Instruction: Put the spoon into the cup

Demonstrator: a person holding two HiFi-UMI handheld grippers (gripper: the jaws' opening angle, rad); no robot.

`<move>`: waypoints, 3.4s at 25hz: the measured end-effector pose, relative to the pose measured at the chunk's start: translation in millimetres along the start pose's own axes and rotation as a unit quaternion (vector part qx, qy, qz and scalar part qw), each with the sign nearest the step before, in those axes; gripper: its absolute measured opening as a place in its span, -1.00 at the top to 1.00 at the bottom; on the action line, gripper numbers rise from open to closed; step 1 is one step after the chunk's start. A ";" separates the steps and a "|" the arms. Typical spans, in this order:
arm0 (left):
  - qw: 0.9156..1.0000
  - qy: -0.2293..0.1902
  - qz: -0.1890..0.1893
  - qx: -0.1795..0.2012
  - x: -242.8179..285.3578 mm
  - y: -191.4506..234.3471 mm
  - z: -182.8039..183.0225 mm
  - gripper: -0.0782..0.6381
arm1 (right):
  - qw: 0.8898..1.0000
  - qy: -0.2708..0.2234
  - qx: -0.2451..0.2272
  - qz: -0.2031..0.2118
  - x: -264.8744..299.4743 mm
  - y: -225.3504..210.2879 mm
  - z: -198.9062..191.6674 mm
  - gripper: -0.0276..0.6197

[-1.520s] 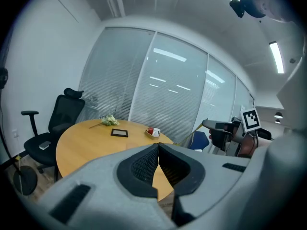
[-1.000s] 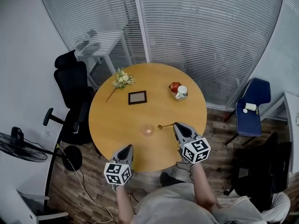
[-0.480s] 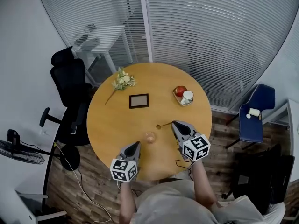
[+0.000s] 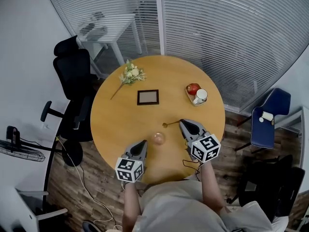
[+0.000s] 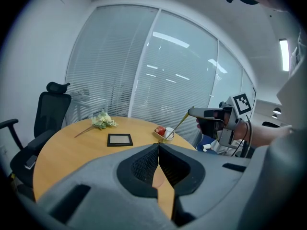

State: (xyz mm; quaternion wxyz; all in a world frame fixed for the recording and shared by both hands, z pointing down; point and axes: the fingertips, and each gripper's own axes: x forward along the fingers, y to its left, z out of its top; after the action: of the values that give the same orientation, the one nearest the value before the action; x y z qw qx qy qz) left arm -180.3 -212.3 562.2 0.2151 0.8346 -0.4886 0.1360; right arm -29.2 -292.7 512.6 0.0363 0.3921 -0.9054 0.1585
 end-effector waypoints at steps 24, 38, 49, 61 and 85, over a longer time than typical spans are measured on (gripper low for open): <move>0.999 0.025 -0.015 -0.021 11.7 8.7 -37.5 0.76 | 0.985 0.101 -0.124 0.065 40.8 64.1 -43.7 0.91; 0.999 0.029 -0.028 -0.016 10.2 -5.6 -45.3 0.76 | 0.982 0.123 -0.126 0.064 43.5 65.5 -65.6 0.91; 0.999 0.037 -0.026 -0.007 12.0 -7.7 -47.3 0.76 | 0.982 0.135 -0.115 0.062 42.8 62.9 -81.6 0.91; 0.999 0.040 -0.024 -0.011 13.7 -5.3 -47.7 0.76 | 0.982 0.142 -0.109 0.066 46.0 63.7 -89.4 0.91; 0.999 0.041 -0.018 -0.023 16.4 0.9 -53.2 0.76 | 0.982 0.157 -0.083 0.063 53.4 60.1 -122.5 0.91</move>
State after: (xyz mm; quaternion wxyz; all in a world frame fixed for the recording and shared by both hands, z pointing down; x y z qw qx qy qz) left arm -173.9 -199.0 615.8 0.2563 0.8318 -0.4671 0.1556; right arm -116.5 -252.8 623.2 0.2006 0.3004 -0.9212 0.1445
